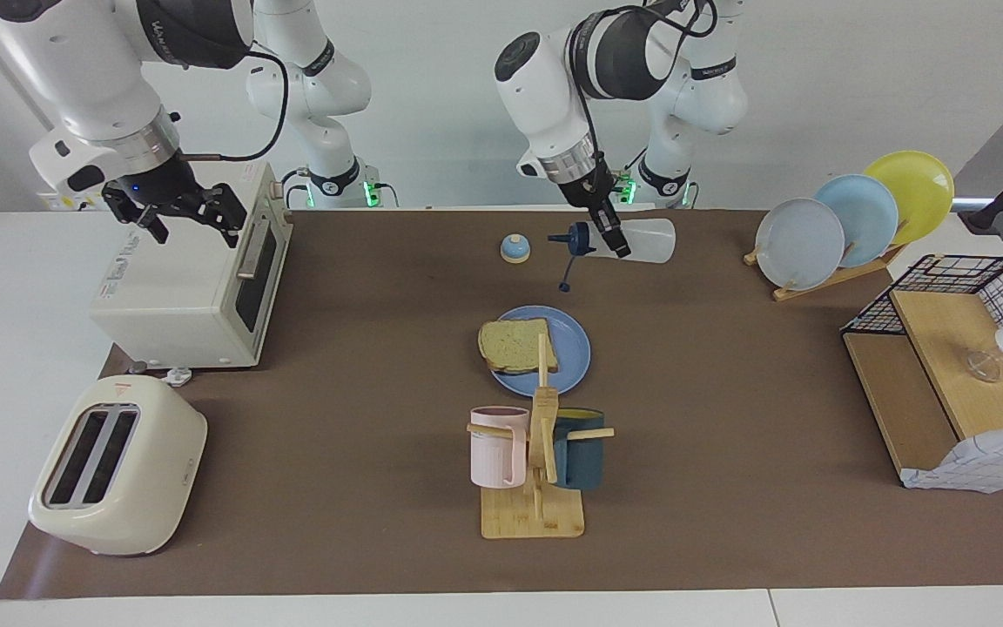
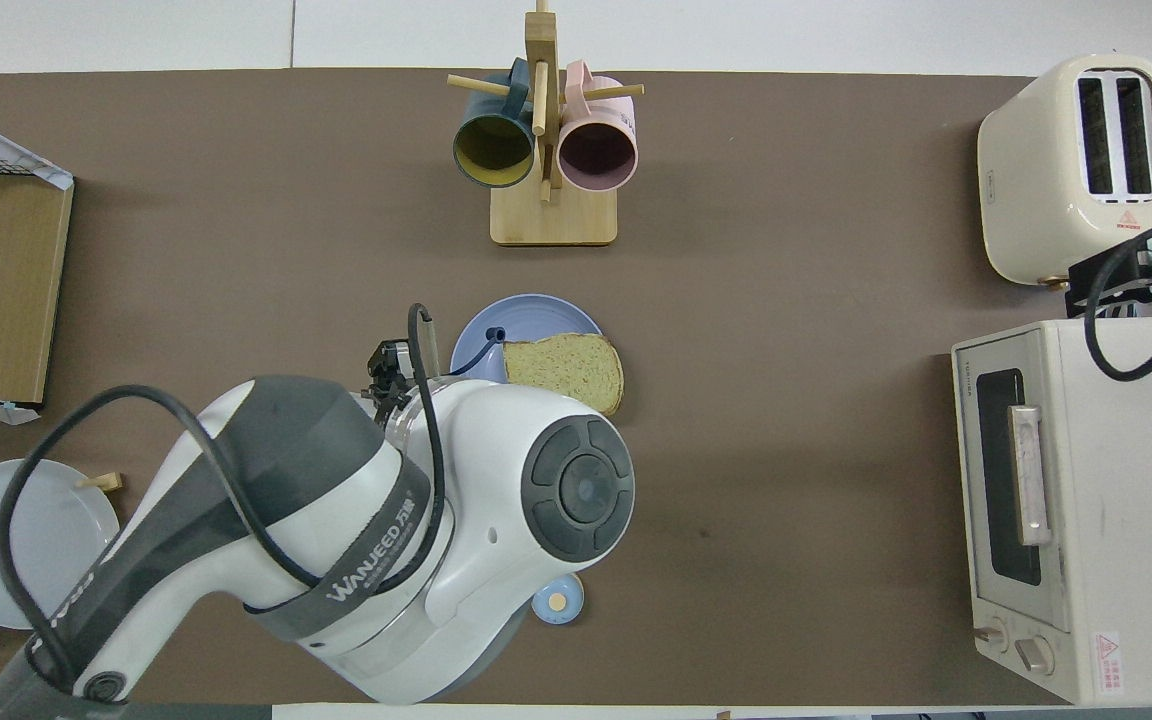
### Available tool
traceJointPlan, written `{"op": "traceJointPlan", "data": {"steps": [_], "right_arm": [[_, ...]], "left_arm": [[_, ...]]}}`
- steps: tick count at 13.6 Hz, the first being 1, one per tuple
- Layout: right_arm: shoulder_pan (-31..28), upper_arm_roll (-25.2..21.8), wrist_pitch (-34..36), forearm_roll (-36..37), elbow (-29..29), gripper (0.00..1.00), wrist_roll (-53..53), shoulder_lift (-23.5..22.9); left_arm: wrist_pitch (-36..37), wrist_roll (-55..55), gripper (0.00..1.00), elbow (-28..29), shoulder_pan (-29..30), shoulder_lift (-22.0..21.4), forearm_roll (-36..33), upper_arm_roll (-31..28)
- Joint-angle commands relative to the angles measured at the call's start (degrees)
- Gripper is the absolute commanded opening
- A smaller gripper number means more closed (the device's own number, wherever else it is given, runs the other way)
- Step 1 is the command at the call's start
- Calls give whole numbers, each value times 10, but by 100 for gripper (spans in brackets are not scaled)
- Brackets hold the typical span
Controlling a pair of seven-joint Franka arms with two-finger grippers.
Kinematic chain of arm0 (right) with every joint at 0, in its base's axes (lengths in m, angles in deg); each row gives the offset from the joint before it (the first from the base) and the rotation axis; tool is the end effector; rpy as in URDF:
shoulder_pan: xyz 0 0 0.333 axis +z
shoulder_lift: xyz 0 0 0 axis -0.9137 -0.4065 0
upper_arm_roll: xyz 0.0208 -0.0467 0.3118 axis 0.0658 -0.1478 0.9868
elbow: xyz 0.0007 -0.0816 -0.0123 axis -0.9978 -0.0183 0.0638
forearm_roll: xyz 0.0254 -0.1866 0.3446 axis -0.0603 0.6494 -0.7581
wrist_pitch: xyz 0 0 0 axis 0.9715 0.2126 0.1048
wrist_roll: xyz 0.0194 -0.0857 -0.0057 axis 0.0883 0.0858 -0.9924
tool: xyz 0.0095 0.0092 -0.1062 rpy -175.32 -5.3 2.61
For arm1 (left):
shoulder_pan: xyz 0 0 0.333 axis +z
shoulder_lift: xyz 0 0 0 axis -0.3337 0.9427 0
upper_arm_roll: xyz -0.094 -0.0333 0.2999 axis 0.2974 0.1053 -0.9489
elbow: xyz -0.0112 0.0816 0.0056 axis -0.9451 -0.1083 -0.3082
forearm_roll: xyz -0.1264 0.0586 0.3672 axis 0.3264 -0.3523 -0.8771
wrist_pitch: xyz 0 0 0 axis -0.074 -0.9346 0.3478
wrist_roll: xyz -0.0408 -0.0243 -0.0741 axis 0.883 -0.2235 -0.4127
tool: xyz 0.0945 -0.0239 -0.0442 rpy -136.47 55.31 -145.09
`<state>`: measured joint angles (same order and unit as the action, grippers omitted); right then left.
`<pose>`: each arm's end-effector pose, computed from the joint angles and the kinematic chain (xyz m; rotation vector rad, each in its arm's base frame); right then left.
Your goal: Put bread on plate and add seasoning
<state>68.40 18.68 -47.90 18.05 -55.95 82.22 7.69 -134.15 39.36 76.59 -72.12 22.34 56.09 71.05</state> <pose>0.5524 -0.0264 0.6177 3.0786 -0.1142 -0.1363 0.4217 -0.3623 0.4935 -1.8617 1.7742 0.3103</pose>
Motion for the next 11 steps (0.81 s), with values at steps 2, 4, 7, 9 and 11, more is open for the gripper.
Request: {"op": "traceJointPlan", "data": {"steps": [2, 4, 7, 9, 11], "right_arm": [[-27, 19, -15, 7, -63, 100, -10, 48], [-27, 19, -16, 6, -70, 100, -10, 57], [-38, 19, -25, 11, -65, 100, -11, 54], [-39, 19, -29, 9, -65, 100, -13, 53], [-41, 20, -31, 4, -72, 100, -14, 56]], "left_arm": [[23, -41, 0, -27, -15, 59, -47, -3], [24, -55, 0, -28, -16, 81, -61, -4], [50, -84, 0, -76, -21, 155, -97, -4], [60, -86, 0, -109, -23, 188, -110, -9], [60, -90, 0, -109, -22, 202, -130, -10]]}}
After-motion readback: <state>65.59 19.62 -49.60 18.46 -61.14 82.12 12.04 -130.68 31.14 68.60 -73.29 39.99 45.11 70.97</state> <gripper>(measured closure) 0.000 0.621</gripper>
